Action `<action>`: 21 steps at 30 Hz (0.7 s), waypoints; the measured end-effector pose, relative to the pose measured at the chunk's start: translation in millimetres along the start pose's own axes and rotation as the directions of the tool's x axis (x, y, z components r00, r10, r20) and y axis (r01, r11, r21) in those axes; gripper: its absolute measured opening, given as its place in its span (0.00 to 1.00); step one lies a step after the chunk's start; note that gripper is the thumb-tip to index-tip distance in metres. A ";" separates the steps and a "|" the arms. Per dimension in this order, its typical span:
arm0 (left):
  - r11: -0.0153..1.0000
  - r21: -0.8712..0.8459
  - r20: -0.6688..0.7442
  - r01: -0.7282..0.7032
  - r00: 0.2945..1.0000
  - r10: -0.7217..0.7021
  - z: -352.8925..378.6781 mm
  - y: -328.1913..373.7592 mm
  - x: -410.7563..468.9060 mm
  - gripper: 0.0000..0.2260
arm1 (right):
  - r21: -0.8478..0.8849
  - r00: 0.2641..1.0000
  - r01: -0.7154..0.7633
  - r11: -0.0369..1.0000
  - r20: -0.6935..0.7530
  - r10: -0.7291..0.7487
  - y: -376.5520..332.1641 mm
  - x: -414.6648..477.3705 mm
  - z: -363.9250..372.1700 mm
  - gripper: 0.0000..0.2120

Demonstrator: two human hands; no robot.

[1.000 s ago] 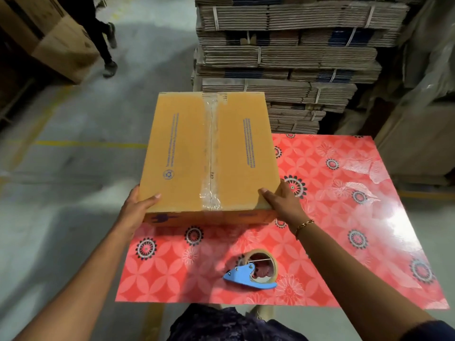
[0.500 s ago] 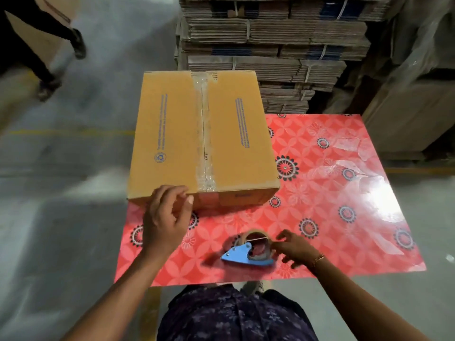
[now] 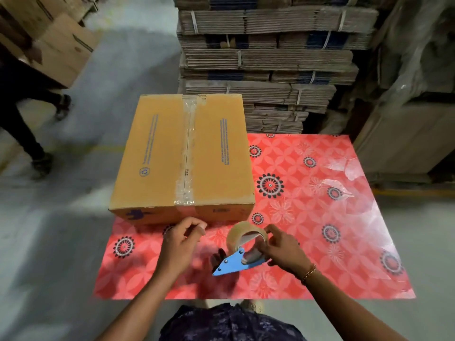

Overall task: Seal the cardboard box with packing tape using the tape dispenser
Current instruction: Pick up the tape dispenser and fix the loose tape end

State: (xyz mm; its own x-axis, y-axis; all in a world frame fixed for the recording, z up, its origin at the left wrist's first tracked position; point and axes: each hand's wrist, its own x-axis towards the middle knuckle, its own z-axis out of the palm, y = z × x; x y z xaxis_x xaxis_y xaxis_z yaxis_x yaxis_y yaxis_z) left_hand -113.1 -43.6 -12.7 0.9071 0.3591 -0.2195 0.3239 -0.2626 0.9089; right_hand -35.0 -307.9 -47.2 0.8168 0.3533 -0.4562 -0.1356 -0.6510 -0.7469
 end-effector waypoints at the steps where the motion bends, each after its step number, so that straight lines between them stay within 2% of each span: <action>1: 0.983 -0.123 0.022 0.135 0.991 -0.133 5.4 6.2 3.1 0.14 | -0.006 0.995 0.095 0.995 -0.011 -0.095 -14.5 -1.2 -21.7 0.06; 2: 0.929 -0.235 0.095 0.286 0.958 -0.271 11.8 15.2 6.4 0.18 | -0.012 0.983 0.182 0.983 -0.025 -0.183 -31.2 -0.7 -43.4 0.07; 3: 0.838 -0.317 0.237 0.444 0.893 -0.383 18.7 26.7 9.2 0.21 | -0.020 0.963 0.265 0.964 -0.039 -0.266 -49.4 0.6 -64.3 0.09; 4: 0.711 -0.400 0.417 0.578 0.806 -0.421 25.2 42.6 9.8 0.22 | -0.025 0.940 0.337 0.941 -0.043 -0.338 -69.0 3.1 -84.0 0.11; 5: 0.585 -0.449 0.586 0.675 0.717 -0.377 30.4 62.7 8.6 0.24 | -0.016 0.915 0.402 0.916 -0.038 -0.402 -87.9 6.3 -101.4 0.12; 6: 0.505 -0.463 0.717 0.728 0.643 -0.270 35.6 81.5 8.7 0.27 | -0.007 0.888 0.459 0.889 -0.034 -0.459 -107.2 8.7 -116.5 0.13; 8: 0.519 -0.449 0.850 0.727 0.527 -0.003 45.9 115.0 10.0 0.33 | 0.001 0.839 0.544 0.839 -0.039 -0.543 -141.5 11.2 -139.4 0.11; 10: 0.504 -0.531 0.842 0.681 0.493 0.219 55.8 141.5 9.9 0.33 | 0.015 0.809 0.586 0.810 -0.054 -0.585 -167.5 10.9 -154.2 0.10; 12: 0.436 -0.609 0.791 0.663 0.553 0.263 61.5 163.9 10.1 0.31 | 0.057 0.803 0.596 0.801 -0.059 -0.593 -184.4 7.3 -164.6 0.11; 15: 0.388 -0.734 0.663 0.557 0.712 0.231 61.1 183.9 14.5 0.28 | 0.185 0.812 0.584 0.791 -0.135 -0.568 -191.7 -7.2 -176.6 0.13; 19: 0.365 -0.859 0.446 0.360 0.875 0.187 49.9 204.0 29.9 0.24 | 0.355 0.833 0.523 0.775 -0.405 -0.376 -174.6 -37.3 -161.2 0.05; 21: 0.356 -0.900 0.340 0.251 0.916 0.211 45.3 211.6 35.7 0.22 | 0.469 0.887 0.442 0.765 -0.359 -0.292 -163.5 -54.2 -137.2 0.05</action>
State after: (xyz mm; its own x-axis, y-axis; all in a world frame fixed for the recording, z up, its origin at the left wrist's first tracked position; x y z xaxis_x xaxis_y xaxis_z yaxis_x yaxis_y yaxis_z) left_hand 0.0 -127.0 155.8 0.9911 -0.0306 -0.1295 0.1016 0.8026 0.5878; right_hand 19.8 -312.8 166.0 0.9648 0.2625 -0.0126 -0.0058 -0.0266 -0.9996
